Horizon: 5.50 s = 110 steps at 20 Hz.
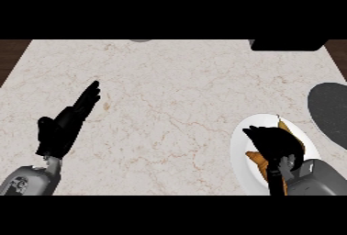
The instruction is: Pick the croissant from the plate and place it in the pan
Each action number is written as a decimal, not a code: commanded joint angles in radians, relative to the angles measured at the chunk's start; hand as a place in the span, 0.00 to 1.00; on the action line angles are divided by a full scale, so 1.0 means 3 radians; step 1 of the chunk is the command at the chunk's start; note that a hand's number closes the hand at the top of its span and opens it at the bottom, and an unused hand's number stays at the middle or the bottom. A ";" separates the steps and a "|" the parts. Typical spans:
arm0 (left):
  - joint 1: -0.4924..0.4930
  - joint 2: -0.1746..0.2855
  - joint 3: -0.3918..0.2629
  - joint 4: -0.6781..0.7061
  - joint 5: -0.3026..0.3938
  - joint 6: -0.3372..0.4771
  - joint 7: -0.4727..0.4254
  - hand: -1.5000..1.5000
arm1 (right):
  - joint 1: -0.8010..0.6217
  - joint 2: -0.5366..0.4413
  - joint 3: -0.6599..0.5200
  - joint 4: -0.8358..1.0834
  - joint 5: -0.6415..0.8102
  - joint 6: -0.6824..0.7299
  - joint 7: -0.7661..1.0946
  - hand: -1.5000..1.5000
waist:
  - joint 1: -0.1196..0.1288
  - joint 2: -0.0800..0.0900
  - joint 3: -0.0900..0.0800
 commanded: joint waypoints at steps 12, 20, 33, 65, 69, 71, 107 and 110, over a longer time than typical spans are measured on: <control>0.0128 -0.0160 0.0274 -0.0066 -0.0193 -0.0236 -0.0016 0.50 | 0.0426 0.0019 -0.0170 -0.0113 0.0688 0.0250 -0.0024 0.00 | -0.0010 0.0002 0.0003; 0.0158 -0.0431 0.0205 -0.0011 -0.0488 -0.0225 -0.0073 0.50 | 0.0615 0.0233 -0.0115 0.0216 0.1070 0.0202 -0.0393 0.00 | -0.0008 0.0005 0.0004; 0.0173 -0.0357 0.0381 -0.0126 -0.0461 -0.0424 0.0022 0.50 | 0.0464 0.0159 -0.0163 0.0364 0.1254 0.0242 -0.0988 1.00 | 0.0002 0.0005 0.0004; 0.0182 -0.0426 0.0454 -0.0191 -0.0504 -0.0366 0.0177 0.50 | 0.3140 -0.0098 -0.2892 -0.1417 -0.0734 -0.2665 -0.4238 1.00 | -0.0093 -0.0009 0.0013; 0.0052 -0.0526 0.0429 -0.0090 -0.0512 -0.0408 0.0154 0.50 | 0.2565 -0.0269 -0.3128 -0.0753 -0.0958 -0.2373 -0.4250 1.00 | -0.0001 0.0012 0.0006; 0.0122 -0.0486 0.0474 -0.0180 -0.0510 -0.0479 0.0179 0.50 | 0.2439 -0.0206 -0.3148 -0.0464 -0.0722 -0.2379 -0.4483 1.00 | -0.0001 0.0006 0.0006; -0.0057 -0.0784 0.0459 -0.0016 -0.0738 -0.0582 0.0078 0.50 | -0.1125 -0.0566 -0.2953 0.4984 0.0490 -0.2769 -0.5430 0.00 | 0.0186 0.0087 0.0027; -0.0059 -0.0653 0.0543 -0.0102 -0.0671 -0.0683 0.0115 0.50 | -0.1215 -0.0613 -0.3162 0.5040 0.0262 -0.2464 -0.5534 0.00 | 0.0212 0.0090 0.0033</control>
